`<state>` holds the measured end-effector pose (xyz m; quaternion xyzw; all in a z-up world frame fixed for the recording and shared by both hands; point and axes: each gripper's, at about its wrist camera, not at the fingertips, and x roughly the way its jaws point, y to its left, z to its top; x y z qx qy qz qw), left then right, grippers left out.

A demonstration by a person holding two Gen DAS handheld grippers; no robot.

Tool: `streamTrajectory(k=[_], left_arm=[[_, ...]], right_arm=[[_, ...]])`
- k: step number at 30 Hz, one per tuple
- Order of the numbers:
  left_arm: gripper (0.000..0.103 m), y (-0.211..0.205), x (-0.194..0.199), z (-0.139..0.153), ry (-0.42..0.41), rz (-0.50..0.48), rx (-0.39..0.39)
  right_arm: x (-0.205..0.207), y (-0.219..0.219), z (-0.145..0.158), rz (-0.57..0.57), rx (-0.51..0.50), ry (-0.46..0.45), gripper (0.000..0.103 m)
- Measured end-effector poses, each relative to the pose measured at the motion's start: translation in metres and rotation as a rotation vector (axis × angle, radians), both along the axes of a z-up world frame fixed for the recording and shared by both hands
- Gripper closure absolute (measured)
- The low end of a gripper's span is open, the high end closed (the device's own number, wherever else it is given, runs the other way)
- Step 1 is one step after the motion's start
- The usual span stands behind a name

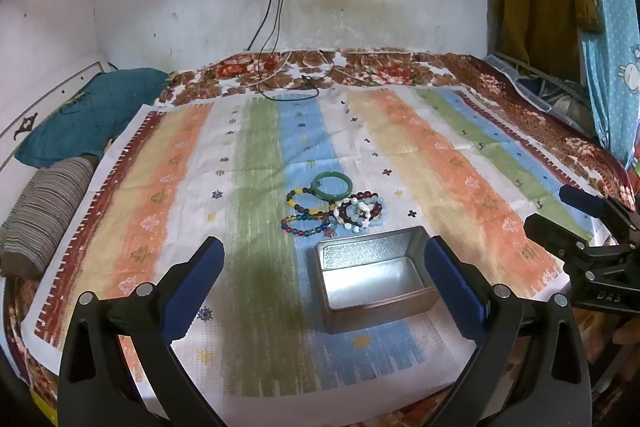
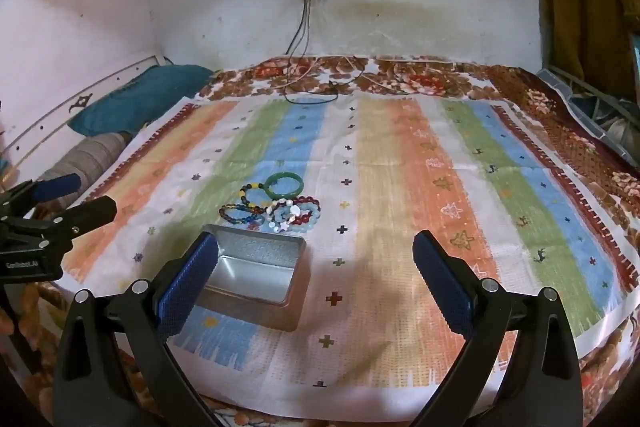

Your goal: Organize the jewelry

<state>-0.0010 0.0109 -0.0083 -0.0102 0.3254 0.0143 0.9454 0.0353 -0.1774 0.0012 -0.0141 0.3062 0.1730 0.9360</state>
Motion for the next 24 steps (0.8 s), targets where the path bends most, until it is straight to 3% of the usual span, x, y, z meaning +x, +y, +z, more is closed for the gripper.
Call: streamTrajectory(k=[24], left_arm=[[0.005, 0.0004, 0.0068, 0.0049, 0.044, 0.018, -0.008]], right_arm=[[0.0050, 0.0055, 0.0083, -0.001, -0.020, -0.029, 0.004]])
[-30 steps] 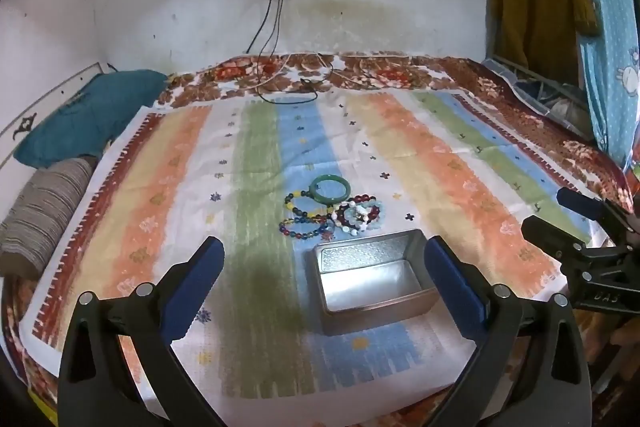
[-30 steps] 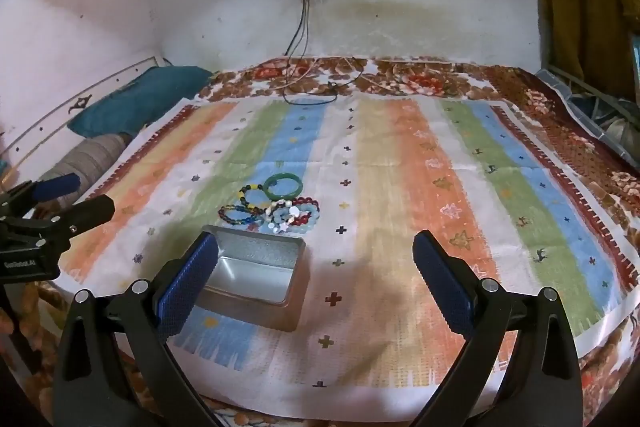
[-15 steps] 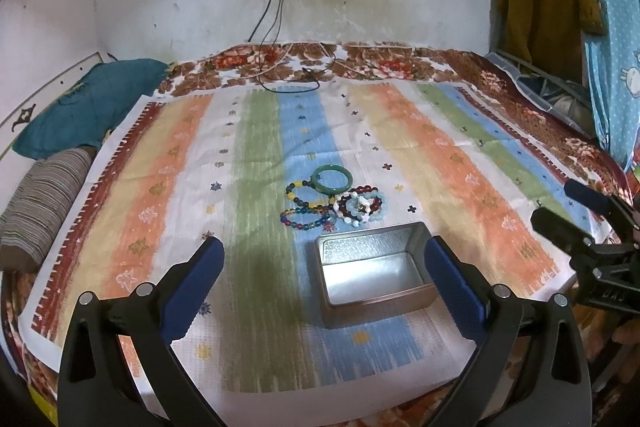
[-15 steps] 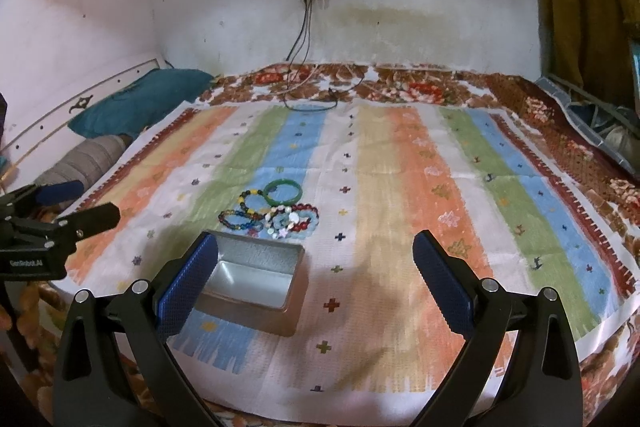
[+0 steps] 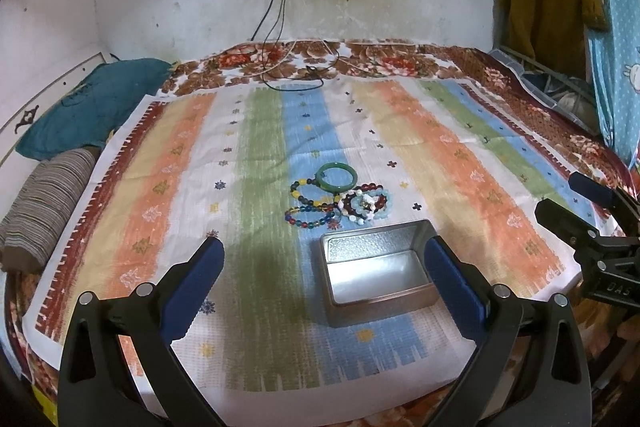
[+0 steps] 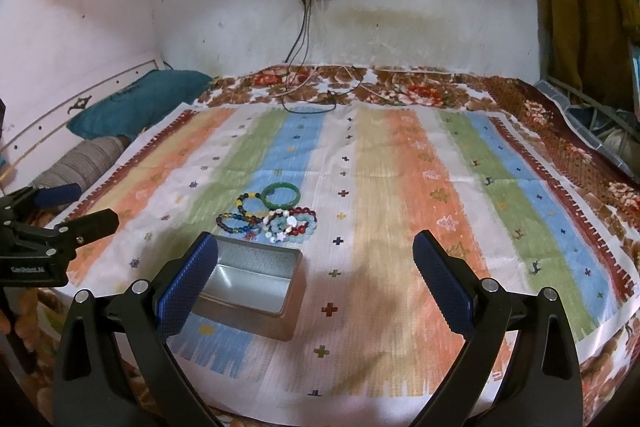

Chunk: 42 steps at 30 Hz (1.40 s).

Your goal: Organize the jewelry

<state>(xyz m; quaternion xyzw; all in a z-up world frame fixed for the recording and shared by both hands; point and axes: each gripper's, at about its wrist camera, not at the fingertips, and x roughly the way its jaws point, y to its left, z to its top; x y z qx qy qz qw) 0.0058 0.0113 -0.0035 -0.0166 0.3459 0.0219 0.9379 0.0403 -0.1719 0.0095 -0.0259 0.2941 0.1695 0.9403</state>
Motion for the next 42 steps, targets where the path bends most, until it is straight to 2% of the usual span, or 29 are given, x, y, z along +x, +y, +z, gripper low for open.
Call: streamTrajectory(k=[26, 34, 42], left_arm=[[0.005, 0.003, 0.004, -0.007, 0.026, 0.022, 0.015], [0.006, 0.006, 0.014, -0.003, 0.044, 0.036, 0.029], [0.005, 0.014, 0.037, 0.000, 0.064, 0.060, 0.060]], right_arm=[[0.010, 0.004, -0.005, 0.022, -0.011, 0.036, 0.004], [0.016, 0.008, -0.004, 0.026, -0.013, 0.039, 0.004], [0.036, 0.010, -0.003, 0.031, -0.011, 0.080, 0.004]])
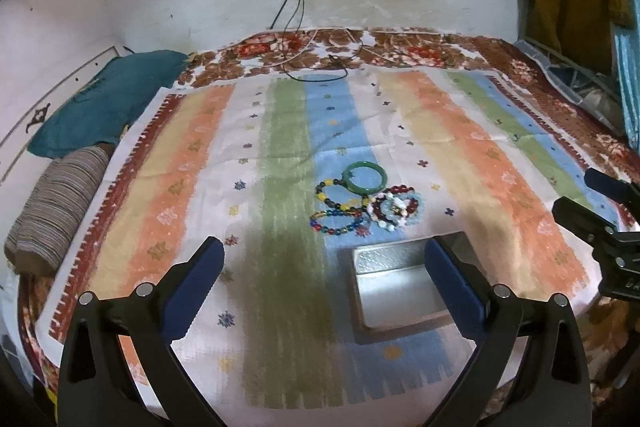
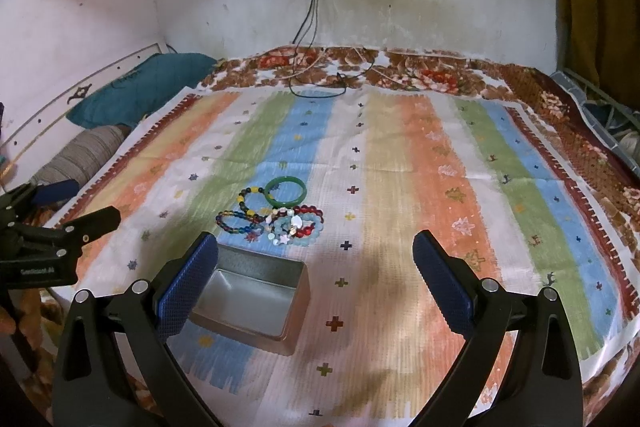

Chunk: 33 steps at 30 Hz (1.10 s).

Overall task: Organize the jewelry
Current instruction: 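Move both tools forward over the bracelet cluster beside the tin box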

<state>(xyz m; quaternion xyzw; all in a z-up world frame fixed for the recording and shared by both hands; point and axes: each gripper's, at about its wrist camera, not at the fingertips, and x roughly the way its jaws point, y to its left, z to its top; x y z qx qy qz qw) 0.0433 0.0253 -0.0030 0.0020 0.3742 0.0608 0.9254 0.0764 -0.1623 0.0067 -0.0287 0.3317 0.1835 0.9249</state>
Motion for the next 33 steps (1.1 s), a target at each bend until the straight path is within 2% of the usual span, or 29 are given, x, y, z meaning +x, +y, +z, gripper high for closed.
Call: streamTrajectory(k=[12, 20, 33], left_arm=[[0.005, 0.020, 0.044, -0.006, 0.068, 0.038, -0.021], [0.006, 0.029, 0.066, -0.015, 0.129, 0.055, -0.097], [0.006, 0.042, 0.098, -0.034, 0.206, 0.076, -0.131]], right_arm=[[0.043, 0.006, -0.007, 0.012, 0.016, 0.109, 0.004], [0.063, 0.020, -0.019, 0.052, 0.019, 0.204, 0.004], [0.091, 0.031, -0.031, 0.072, 0.065, 0.305, 0.004]])
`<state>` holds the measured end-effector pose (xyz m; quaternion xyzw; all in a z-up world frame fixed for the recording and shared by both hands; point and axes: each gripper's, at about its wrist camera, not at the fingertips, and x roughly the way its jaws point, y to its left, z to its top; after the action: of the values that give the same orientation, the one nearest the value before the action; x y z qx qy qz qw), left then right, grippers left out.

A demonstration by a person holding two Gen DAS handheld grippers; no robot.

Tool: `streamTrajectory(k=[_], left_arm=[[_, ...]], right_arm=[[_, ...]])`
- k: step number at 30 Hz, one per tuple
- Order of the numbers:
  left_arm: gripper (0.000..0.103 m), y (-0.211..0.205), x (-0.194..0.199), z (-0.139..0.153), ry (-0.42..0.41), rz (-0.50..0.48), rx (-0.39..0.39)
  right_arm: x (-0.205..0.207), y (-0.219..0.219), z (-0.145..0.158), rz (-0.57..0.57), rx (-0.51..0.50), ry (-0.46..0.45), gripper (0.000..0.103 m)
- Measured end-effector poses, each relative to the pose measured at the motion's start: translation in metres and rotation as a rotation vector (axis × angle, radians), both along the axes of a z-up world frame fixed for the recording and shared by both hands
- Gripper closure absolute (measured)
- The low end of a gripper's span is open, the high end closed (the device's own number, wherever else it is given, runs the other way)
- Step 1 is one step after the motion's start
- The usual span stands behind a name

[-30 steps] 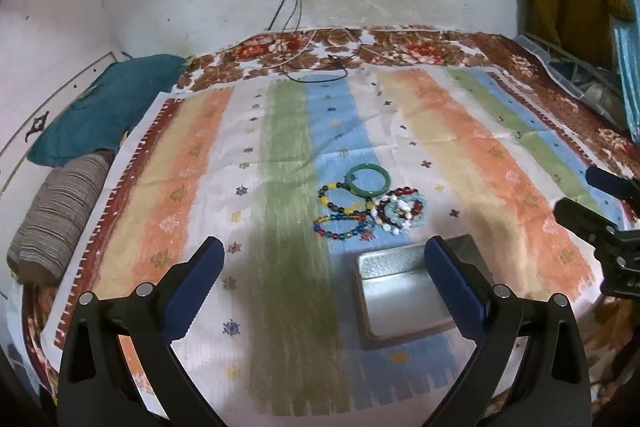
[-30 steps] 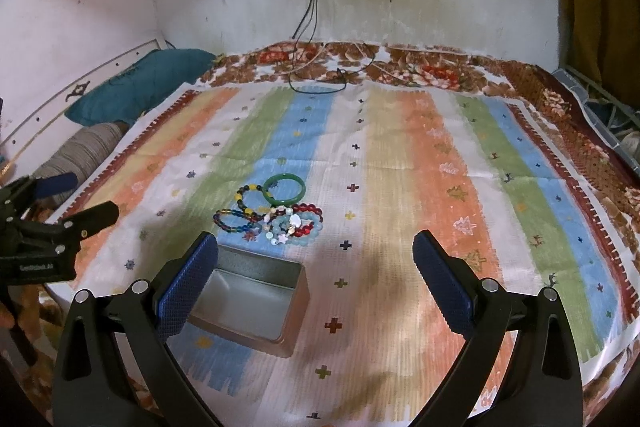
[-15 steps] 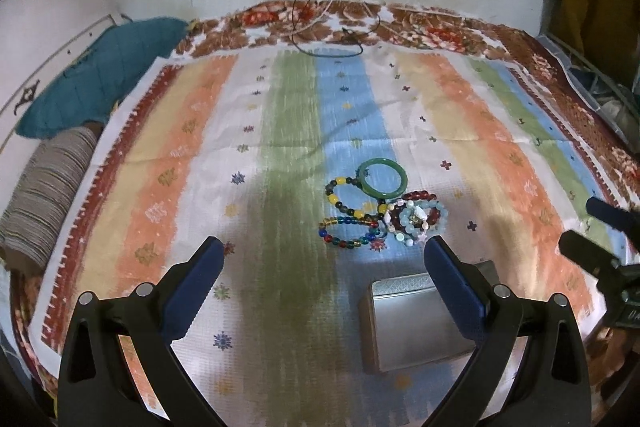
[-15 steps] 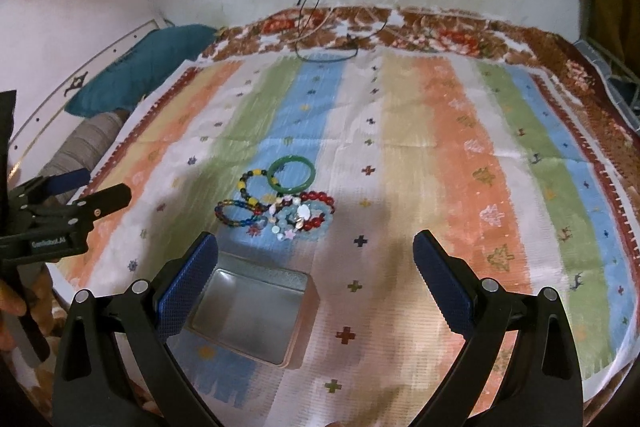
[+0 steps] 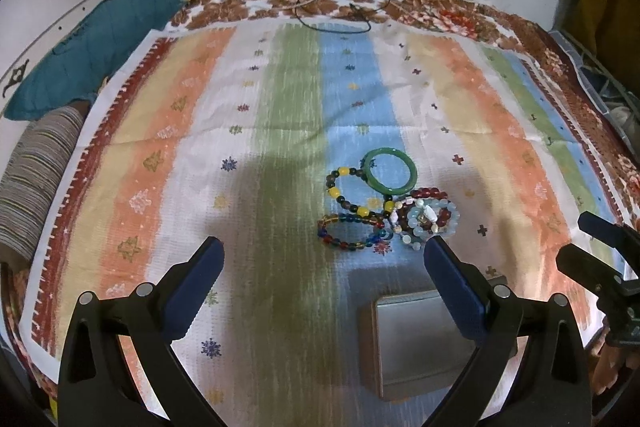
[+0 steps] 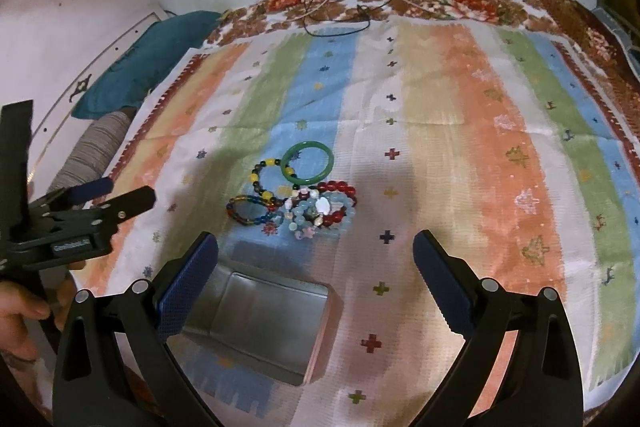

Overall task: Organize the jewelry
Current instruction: 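Move both tools forward over the bracelet cluster beside the tin box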

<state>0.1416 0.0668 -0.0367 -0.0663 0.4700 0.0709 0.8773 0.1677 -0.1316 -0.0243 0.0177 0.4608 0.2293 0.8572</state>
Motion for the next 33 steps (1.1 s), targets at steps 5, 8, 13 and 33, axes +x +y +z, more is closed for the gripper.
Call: streamTrajectory(k=[5, 8, 13, 33], left_arm=[[0.006, 0.010, 0.013, -0.013, 0.047, 0.021, -0.038], [0.006, 0.014, 0.021, -0.023, 0.078, 0.027, -0.052], [0.006, 0.018, 0.032, -0.034, 0.113, 0.033, -0.061], [0.012, 0.018, 0.066, -0.068, 0.188, 0.007, -0.041]], right_arm=[[0.010, 0.008, -0.006, 0.016, -0.012, 0.017, 0.004], [0.017, 0.010, -0.011, 0.021, -0.002, 0.043, 0.004], [0.027, 0.015, -0.021, 0.017, -0.015, 0.082, 0.004], [0.056, 0.026, -0.052, 0.007, -0.059, 0.174, 0.018]])
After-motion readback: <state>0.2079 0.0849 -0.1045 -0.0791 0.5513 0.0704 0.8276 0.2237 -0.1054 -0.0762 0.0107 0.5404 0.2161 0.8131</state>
